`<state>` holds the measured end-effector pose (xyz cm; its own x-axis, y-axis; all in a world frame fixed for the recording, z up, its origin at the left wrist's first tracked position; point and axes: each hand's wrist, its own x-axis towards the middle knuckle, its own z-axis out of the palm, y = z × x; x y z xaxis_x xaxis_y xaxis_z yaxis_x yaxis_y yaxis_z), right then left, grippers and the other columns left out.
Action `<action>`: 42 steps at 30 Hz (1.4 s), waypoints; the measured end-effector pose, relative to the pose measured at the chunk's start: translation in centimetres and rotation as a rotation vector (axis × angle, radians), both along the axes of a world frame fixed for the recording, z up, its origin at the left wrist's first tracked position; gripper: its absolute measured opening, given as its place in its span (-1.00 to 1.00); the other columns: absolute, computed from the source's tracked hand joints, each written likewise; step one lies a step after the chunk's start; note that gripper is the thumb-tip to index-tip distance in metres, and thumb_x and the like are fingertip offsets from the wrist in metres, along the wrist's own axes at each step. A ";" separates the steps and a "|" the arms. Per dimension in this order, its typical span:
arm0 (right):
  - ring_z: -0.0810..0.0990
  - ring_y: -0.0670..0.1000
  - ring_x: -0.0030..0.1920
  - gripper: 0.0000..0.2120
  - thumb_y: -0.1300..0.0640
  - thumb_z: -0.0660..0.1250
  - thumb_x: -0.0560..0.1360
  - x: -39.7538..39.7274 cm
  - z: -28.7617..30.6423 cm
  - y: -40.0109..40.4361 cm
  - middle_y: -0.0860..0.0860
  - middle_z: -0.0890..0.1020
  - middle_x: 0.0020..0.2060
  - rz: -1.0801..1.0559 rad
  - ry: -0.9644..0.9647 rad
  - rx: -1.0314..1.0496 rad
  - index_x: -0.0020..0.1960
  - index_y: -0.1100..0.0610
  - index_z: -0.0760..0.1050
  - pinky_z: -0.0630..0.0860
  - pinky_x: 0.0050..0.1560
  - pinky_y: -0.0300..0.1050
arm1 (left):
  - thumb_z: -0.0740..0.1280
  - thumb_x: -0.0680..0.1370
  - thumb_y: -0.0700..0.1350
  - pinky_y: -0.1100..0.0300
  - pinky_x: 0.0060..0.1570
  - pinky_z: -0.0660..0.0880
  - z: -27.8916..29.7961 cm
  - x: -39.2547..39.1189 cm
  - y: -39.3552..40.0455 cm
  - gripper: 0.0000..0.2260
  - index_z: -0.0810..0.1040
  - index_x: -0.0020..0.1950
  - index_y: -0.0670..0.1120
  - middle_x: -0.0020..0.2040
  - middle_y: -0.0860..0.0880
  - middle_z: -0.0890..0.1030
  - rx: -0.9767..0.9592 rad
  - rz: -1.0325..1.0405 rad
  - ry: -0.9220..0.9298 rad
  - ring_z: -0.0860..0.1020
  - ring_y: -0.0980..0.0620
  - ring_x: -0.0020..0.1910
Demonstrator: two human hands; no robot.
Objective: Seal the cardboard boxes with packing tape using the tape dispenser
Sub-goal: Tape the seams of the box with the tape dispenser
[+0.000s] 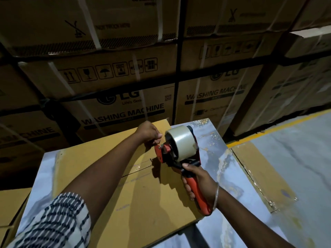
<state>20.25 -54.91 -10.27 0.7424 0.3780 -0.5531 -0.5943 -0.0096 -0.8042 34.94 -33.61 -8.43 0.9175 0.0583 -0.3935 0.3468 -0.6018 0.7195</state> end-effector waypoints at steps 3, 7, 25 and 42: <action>0.30 0.05 -0.58 -0.47 -0.28 0.35 0.43 0.9 -0.2 -0.2 0.11 0.37 -0.52 -0.057 -0.012 -0.005 -0.37 0.17 0.41 0.25 -0.51 -0.19 | 0.36 0.57 -0.28 0.39 -0.61 0.33 -0.3 1.9 -1.9 -0.87 0.63 -0.17 -0.19 -0.36 -0.04 0.55 0.135 -0.071 -0.064 0.51 0.20 -0.57; 0.29 0.06 -0.57 -0.49 -0.27 0.36 0.44 2.1 -0.6 -0.1 0.11 0.38 -0.51 -0.108 -0.024 0.011 -0.37 0.16 0.42 0.24 -0.50 -0.19 | 0.38 0.58 -0.24 0.31 -0.45 0.37 -0.7 4.9 -2.9 -0.91 0.62 -0.12 -0.15 -0.31 0.01 0.55 0.284 -0.057 -0.210 0.49 0.18 -0.39; 0.33 0.07 -0.56 -0.48 -0.28 0.34 0.43 5.6 -1.6 -0.4 0.12 0.40 -0.50 -0.139 -0.012 0.108 -0.38 0.16 0.43 0.29 -0.48 -0.16 | 0.42 0.56 -0.18 -0.09 0.03 0.64 -3.9 14.2 -1.9 -0.92 0.66 -0.05 -0.19 -0.09 -0.15 0.66 0.326 -0.007 -0.185 0.66 -0.10 -0.04; 0.32 0.05 -0.58 -0.51 -0.28 0.32 0.40 6.2 -2.4 -0.5 0.11 0.39 -0.51 -0.111 0.040 0.149 -0.40 0.14 0.43 0.30 -0.48 -0.17 | 0.43 0.57 -0.10 0.12 -0.03 0.45 -6.4 14.9 -1.3 -0.80 0.69 0.01 -0.24 -0.05 -0.12 0.65 0.301 -0.017 -0.063 0.56 -0.04 0.00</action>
